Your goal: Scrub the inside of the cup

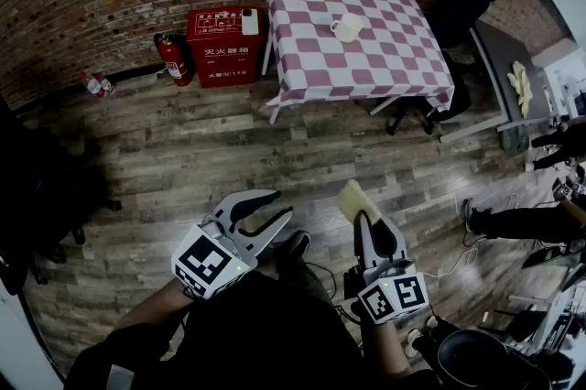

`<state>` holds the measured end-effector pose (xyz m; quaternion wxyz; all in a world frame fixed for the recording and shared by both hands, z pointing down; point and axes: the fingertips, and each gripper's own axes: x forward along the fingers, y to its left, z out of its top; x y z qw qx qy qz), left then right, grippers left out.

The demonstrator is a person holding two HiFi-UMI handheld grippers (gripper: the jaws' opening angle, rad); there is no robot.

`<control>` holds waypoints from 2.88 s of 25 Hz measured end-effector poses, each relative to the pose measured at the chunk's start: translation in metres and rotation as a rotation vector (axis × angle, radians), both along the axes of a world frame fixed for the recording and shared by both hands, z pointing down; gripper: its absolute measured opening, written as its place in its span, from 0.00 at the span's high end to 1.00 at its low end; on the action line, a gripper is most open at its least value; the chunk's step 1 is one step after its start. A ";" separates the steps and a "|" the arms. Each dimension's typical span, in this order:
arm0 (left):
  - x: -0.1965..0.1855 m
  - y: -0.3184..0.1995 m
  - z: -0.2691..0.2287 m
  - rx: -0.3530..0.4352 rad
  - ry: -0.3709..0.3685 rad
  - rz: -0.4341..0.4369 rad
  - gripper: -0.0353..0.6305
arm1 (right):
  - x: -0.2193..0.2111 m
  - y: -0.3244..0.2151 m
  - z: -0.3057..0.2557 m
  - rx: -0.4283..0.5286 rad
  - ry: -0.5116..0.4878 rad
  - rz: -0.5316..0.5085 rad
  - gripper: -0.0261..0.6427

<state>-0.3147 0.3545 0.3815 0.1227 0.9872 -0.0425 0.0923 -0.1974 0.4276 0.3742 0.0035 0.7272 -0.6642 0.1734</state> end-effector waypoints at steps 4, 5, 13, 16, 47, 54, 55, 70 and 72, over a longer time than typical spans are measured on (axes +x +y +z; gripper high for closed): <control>-0.025 -0.004 -0.015 0.027 0.027 -0.036 0.76 | -0.023 0.010 -0.005 0.003 0.017 -0.010 0.85; -0.028 -0.003 -0.020 0.029 0.036 -0.044 0.76 | -0.025 0.013 -0.008 0.006 0.024 -0.009 0.85; -0.003 0.019 -0.026 -0.003 0.041 -0.043 0.76 | 0.002 0.034 -0.017 0.040 0.021 0.007 0.85; 0.025 0.033 -0.022 0.016 0.023 -0.047 0.76 | 0.030 0.042 -0.009 0.062 0.002 -0.006 0.85; 0.282 -0.096 -0.026 0.079 -0.029 -0.149 0.76 | 0.273 -0.093 -0.005 0.099 -0.037 -0.133 0.85; 0.312 -0.194 -0.027 0.068 -0.009 -0.044 0.76 | 0.300 -0.188 -0.023 0.086 0.004 -0.028 0.85; 0.313 -0.206 -0.025 0.069 -0.009 -0.041 0.76 | 0.303 -0.198 -0.023 0.082 0.010 -0.020 0.85; 0.372 -0.318 0.001 0.101 -0.050 -0.181 0.90 | 0.376 -0.325 0.014 0.016 -0.020 -0.181 0.85; 0.384 -0.335 0.005 0.100 -0.078 -0.241 0.90 | 0.392 -0.348 0.021 0.004 -0.034 -0.229 0.85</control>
